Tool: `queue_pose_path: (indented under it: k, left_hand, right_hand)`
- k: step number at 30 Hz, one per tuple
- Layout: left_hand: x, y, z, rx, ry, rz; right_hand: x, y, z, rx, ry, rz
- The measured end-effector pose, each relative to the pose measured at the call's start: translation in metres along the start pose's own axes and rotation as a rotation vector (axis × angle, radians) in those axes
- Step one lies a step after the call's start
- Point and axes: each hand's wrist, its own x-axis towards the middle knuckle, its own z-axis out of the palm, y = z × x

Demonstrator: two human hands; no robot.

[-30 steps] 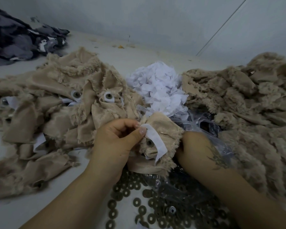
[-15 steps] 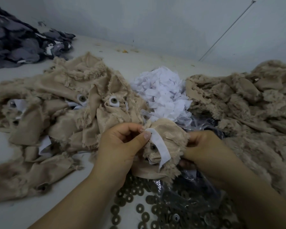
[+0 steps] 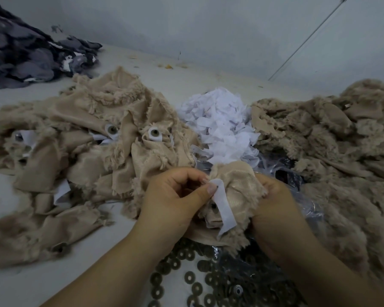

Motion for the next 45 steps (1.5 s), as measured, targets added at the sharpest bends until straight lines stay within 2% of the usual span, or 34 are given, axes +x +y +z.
queue_pose_path:
  k: [10,14,18,20,22,23,25,28,32,39,45]
  left_hand:
    - [-0.001,-0.003,0.002,0.082,-0.014,0.027]
    - [0.0,-0.001,0.002,0.097,0.024,0.015]
    - [0.0,-0.002,0.001,0.137,0.06,0.025]
    - [0.0,-0.002,0.001,0.194,0.045,0.061]
    - [-0.002,-0.002,0.002,0.226,0.017,0.089]
    - [-0.002,-0.002,0.002,0.23,0.007,0.097]
    - [-0.002,-0.001,0.003,0.257,0.005,0.126]
    - [-0.002,0.0,0.003,0.364,-0.013,0.242]
    - [-0.001,-0.001,0.005,0.475,-0.026,0.389]
    - [-0.002,0.001,0.004,0.293,-0.083,0.353]
    - [-0.002,-0.001,0.006,0.257,0.004,0.258]
  right_hand:
    - [-0.005,0.006,0.002,0.015,0.032,0.034]
    - [-0.002,0.008,-0.001,0.034,-0.007,0.065]
    - [-0.001,0.003,-0.002,0.365,-0.059,0.186]
    - [-0.002,0.003,0.0,0.226,-0.107,0.157]
    - [-0.003,0.004,0.004,0.0,-0.035,0.08]
    - [-0.002,0.006,0.003,-0.022,0.001,0.072]
    - [-0.001,0.009,0.002,0.062,0.035,0.109]
    - [0.0,0.008,0.001,0.18,-0.002,0.153]
    - [0.001,0.011,0.0,0.167,0.027,0.129]
    - [0.003,0.009,-0.002,0.136,0.092,0.118]
    - [0.001,0.01,-0.001,0.116,0.091,0.102]
